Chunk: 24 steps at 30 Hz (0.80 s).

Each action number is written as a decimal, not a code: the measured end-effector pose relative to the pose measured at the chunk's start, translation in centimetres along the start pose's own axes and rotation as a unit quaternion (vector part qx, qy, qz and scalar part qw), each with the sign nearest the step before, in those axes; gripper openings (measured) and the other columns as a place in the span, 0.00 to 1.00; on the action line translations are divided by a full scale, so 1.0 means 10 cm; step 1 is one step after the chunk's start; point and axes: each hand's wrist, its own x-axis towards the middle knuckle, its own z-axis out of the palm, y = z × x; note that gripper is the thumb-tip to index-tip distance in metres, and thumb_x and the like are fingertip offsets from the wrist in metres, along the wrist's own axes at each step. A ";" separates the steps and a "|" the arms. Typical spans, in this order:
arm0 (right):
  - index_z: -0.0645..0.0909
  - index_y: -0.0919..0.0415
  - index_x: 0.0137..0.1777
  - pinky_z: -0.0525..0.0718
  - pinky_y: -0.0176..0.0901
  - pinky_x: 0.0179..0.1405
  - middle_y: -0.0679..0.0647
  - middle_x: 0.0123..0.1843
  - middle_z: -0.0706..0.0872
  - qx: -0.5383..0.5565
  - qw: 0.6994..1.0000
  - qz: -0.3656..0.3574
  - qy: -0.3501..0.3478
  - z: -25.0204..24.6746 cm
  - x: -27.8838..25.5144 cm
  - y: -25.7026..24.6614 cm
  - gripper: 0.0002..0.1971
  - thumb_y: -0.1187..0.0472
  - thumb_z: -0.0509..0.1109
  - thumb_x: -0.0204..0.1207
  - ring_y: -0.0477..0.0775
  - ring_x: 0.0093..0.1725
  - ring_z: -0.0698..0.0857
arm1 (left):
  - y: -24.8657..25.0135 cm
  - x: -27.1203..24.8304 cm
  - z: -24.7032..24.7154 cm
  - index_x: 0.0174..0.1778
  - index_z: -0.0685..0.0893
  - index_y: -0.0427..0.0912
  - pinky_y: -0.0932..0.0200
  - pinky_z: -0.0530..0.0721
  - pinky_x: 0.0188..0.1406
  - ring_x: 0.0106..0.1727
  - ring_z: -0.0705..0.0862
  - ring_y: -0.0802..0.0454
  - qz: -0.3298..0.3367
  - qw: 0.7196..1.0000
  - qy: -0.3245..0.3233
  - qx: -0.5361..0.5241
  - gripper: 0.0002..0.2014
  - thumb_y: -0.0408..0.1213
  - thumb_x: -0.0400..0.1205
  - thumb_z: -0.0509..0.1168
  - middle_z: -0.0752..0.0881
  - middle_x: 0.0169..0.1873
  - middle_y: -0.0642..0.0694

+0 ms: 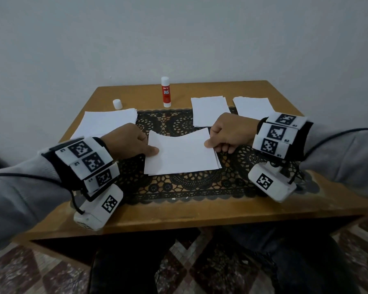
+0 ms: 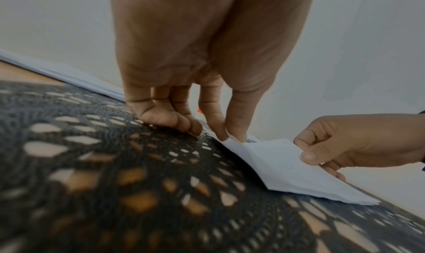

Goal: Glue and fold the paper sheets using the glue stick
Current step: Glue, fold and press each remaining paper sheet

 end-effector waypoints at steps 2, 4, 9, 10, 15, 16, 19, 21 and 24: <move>0.82 0.66 0.34 0.85 0.42 0.34 0.56 0.33 0.88 0.003 1.000 0.004 0.006 0.00 0.01 0.00 0.13 0.60 0.74 0.77 0.53 0.34 0.82 | 0.00 0.01 -0.01 0.22 0.74 0.40 0.59 0.66 0.31 0.27 0.69 0.53 -0.004 1.000 -0.004 -0.001 0.22 0.47 0.76 0.73 0.73 0.23 0.46; 0.81 0.66 0.33 0.85 0.42 0.34 0.57 0.33 0.88 0.007 1.000 0.010 0.005 0.00 0.01 -0.01 0.13 0.61 0.74 0.78 0.52 0.32 0.81 | -0.01 0.03 -0.02 0.24 0.75 0.38 0.56 0.68 0.35 0.30 0.71 0.51 -0.014 1.000 -0.014 -0.005 0.22 0.49 0.76 0.72 0.73 0.25 0.44; 0.80 0.67 0.35 0.85 0.42 0.33 0.60 0.35 0.87 0.021 1.000 0.022 0.002 -0.02 0.01 -0.02 0.12 0.62 0.71 0.79 0.54 0.33 0.81 | -0.02 0.09 -0.05 0.37 0.84 0.29 0.55 0.75 0.39 0.37 0.78 0.46 -0.045 0.998 -0.026 -0.030 0.23 0.51 0.76 0.72 0.80 0.35 0.38; 0.81 0.68 0.37 0.85 0.42 0.32 0.60 0.35 0.87 0.024 0.999 0.023 0.002 -0.01 0.01 -0.02 0.12 0.62 0.71 0.80 0.54 0.33 0.81 | -0.01 0.10 -0.05 0.42 0.85 0.26 0.55 0.77 0.39 0.39 0.79 0.46 -0.048 0.998 -0.027 -0.032 0.24 0.51 0.76 0.72 0.82 0.37 0.37; 0.83 0.72 0.44 0.85 0.42 0.33 0.61 0.36 0.87 0.023 0.999 0.028 0.002 -0.02 0.00 -0.04 0.10 0.63 0.70 0.80 0.56 0.35 0.81 | -0.01 0.13 -0.04 0.45 0.86 0.24 0.55 0.77 0.41 0.41 0.80 0.45 -0.055 0.998 -0.024 -0.034 0.26 0.51 0.75 0.72 0.84 0.39 0.36; 0.83 0.73 0.45 0.85 0.42 0.33 0.61 0.36 0.87 0.021 0.999 0.028 0.002 -0.02 0.01 -0.04 0.10 0.63 0.70 0.80 0.55 0.34 0.81 | -0.01 0.13 -0.04 0.46 0.86 0.24 0.55 0.77 0.42 0.40 0.80 0.45 -0.056 0.998 -0.022 -0.034 0.26 0.51 0.75 0.73 0.84 0.39 0.36; 0.83 0.71 0.41 0.85 0.42 0.33 0.60 0.35 0.87 0.018 0.999 0.028 0.002 -0.02 0.02 -0.03 0.10 0.62 0.71 0.80 0.54 0.33 0.81 | -0.02 0.13 -0.04 0.43 0.85 0.24 0.54 0.74 0.40 0.37 0.77 0.46 -0.052 0.998 -0.027 -0.032 0.26 0.51 0.74 0.73 0.81 0.35 0.37; 0.82 0.69 0.38 0.85 0.43 0.34 0.60 0.35 0.87 0.016 1.000 0.026 0.005 -0.01 0.03 -0.02 0.11 0.62 0.72 0.79 0.54 0.33 0.82 | -0.01 0.13 -0.04 0.36 0.84 0.31 0.54 0.72 0.39 0.36 0.74 0.46 -0.047 0.998 -0.035 -0.026 0.22 0.51 0.74 0.73 0.78 0.33 0.38; 0.81 0.67 0.34 0.85 0.43 0.35 0.59 0.34 0.87 0.013 1.000 0.022 0.012 0.00 0.04 -0.01 0.12 0.63 0.72 0.78 0.54 0.33 0.82 | 0.00 0.12 -0.04 0.30 0.78 0.38 0.55 0.70 0.37 0.32 0.72 0.49 -0.044 0.998 -0.040 -0.013 0.20 0.51 0.75 0.73 0.75 0.30 0.41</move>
